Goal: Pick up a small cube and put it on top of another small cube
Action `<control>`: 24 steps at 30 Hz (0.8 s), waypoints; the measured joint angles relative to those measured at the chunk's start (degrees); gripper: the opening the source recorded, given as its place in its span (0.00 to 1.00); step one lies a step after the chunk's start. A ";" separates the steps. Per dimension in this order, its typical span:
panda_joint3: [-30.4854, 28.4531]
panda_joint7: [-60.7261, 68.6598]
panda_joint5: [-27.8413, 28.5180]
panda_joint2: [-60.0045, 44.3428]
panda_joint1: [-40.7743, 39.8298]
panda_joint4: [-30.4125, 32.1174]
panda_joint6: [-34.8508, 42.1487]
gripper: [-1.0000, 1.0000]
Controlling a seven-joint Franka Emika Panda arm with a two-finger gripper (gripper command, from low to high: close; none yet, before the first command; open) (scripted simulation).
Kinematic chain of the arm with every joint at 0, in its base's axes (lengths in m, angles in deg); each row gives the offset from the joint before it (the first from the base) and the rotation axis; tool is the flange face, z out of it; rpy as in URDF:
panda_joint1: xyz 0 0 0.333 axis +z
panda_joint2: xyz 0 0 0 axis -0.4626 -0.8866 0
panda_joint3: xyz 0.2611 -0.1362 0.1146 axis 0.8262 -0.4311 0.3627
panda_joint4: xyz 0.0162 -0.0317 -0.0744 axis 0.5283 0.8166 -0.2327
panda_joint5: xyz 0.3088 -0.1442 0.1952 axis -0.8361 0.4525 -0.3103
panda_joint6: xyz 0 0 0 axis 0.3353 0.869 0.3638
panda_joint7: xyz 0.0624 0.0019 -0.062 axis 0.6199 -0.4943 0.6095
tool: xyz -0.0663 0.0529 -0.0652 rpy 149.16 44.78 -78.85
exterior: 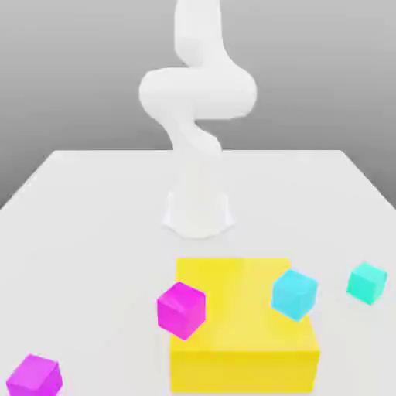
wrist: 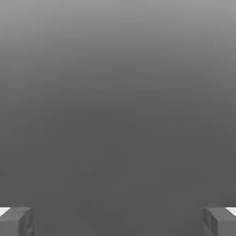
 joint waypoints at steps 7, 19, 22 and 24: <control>5.58 0.97 -4.71 -14.23 8.20 5.18 -7.20 0.50; 18.93 -5.78 -0.93 -38.38 20.02 14.02 -19.78 0.50; 19.27 -11.06 5.01 -44.77 24.79 16.21 -22.86 0.50; 18.23 -15.02 9.78 -49.07 27.08 17.12 -24.99 0.50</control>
